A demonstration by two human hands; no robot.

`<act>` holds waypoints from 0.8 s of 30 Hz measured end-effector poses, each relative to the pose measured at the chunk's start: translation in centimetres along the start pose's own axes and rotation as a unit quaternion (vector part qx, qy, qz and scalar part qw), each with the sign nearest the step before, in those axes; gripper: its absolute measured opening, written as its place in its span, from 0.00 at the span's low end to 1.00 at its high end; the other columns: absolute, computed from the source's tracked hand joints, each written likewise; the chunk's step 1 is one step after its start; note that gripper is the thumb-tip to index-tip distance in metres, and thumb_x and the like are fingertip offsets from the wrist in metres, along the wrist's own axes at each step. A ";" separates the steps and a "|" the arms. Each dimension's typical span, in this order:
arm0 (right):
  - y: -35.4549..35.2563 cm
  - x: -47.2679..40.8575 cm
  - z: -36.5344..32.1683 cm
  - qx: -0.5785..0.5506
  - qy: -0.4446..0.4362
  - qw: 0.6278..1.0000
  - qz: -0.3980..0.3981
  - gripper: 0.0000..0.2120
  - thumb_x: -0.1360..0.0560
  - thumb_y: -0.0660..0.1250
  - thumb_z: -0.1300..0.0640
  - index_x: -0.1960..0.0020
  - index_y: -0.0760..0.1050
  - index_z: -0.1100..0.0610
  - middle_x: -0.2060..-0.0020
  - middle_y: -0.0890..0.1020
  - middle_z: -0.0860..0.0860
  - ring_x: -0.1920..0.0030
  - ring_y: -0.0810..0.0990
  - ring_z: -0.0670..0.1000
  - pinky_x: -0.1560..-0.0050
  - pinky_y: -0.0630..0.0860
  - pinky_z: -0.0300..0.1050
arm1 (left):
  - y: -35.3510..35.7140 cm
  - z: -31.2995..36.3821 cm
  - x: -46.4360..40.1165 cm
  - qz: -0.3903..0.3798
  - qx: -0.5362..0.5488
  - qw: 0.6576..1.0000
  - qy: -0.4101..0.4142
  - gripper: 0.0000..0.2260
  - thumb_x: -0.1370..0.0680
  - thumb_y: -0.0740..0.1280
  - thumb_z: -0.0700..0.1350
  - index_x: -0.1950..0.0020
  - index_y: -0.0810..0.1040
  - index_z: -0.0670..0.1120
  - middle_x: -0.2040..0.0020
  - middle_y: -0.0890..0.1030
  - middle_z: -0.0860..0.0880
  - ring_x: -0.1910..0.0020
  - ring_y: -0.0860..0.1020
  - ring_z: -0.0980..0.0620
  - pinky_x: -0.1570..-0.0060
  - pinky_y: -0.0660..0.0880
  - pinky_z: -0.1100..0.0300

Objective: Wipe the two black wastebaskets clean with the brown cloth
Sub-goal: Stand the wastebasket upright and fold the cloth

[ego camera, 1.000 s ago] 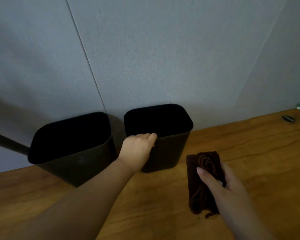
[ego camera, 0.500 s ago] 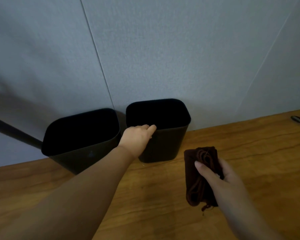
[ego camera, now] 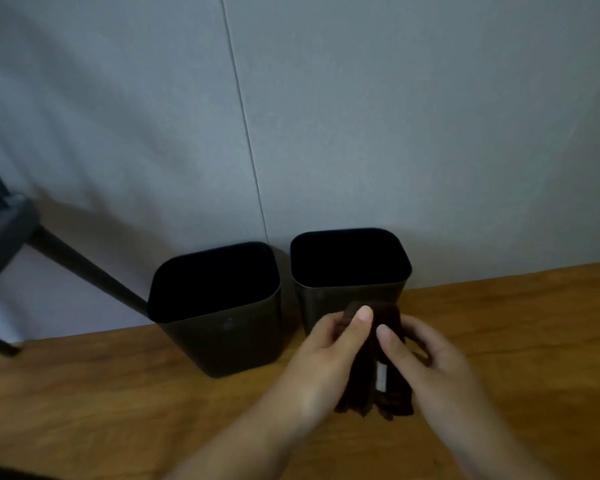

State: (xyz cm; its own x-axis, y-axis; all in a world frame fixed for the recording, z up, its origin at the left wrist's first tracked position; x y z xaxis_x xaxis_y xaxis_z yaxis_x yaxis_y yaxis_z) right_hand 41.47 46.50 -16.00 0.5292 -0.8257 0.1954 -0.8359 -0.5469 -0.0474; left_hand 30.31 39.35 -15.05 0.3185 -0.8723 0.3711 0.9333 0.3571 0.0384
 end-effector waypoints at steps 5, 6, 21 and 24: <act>2.6 0.6 -1.6 0.010 -0.030 0.999 -0.036 0.08 0.33 0.65 0.41 0.54 0.76 0.37 0.57 0.84 0.40 0.58 0.82 0.38 0.65 0.77 0.32 | -2.9 0.2 2.6 0.095 0.068 0.993 0.024 0.11 0.21 0.62 0.51 0.39 0.77 0.54 0.48 0.83 0.51 0.52 0.83 0.57 0.59 0.80 0.65; 3.1 0.7 -1.8 0.001 -0.027 0.999 -0.038 0.08 0.33 0.64 0.40 0.56 0.77 0.38 0.59 0.85 0.39 0.59 0.83 0.38 0.63 0.78 0.34 | -3.8 0.3 3.0 0.107 0.078 0.991 0.019 0.10 0.21 0.63 0.49 0.41 0.79 0.52 0.48 0.84 0.50 0.51 0.83 0.55 0.53 0.81 0.60; 9.0 1.7 -5.8 0.067 -0.025 0.997 0.010 0.20 0.25 0.55 0.37 0.44 0.77 0.46 0.49 0.80 0.42 0.43 0.78 0.48 0.39 0.75 0.49 | -12.1 -0.2 10.7 0.132 0.440 0.885 -0.074 0.14 0.27 0.66 0.46 0.55 0.86 0.38 0.51 0.85 0.39 0.57 0.84 0.41 0.52 0.80 0.49; 9.5 1.5 -6.1 -0.076 0.065 0.994 -0.053 0.19 0.30 0.67 0.41 0.45 0.80 0.50 0.51 0.85 0.49 0.48 0.84 0.52 0.43 0.78 0.53 | -12.6 -0.4 11.2 0.093 0.475 0.873 -0.063 0.12 0.28 0.67 0.39 0.49 0.84 0.36 0.44 0.82 0.37 0.47 0.82 0.37 0.41 0.74 0.43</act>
State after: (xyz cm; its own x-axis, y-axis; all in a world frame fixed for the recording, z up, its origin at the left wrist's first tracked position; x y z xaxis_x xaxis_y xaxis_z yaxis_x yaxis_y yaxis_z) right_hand 33.50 40.89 -10.22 0.6012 -0.7338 0.3164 -0.7935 -0.5950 0.1278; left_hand 22.18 24.93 -11.69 0.3728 -0.7476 0.5496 0.2895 0.6565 0.6966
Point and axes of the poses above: each hand's wrist, its own x-axis away from the middle knuckle, its own y-axis out of the palm, z = x × y, the point moved 4 cm from there along -x, towards the middle knuckle
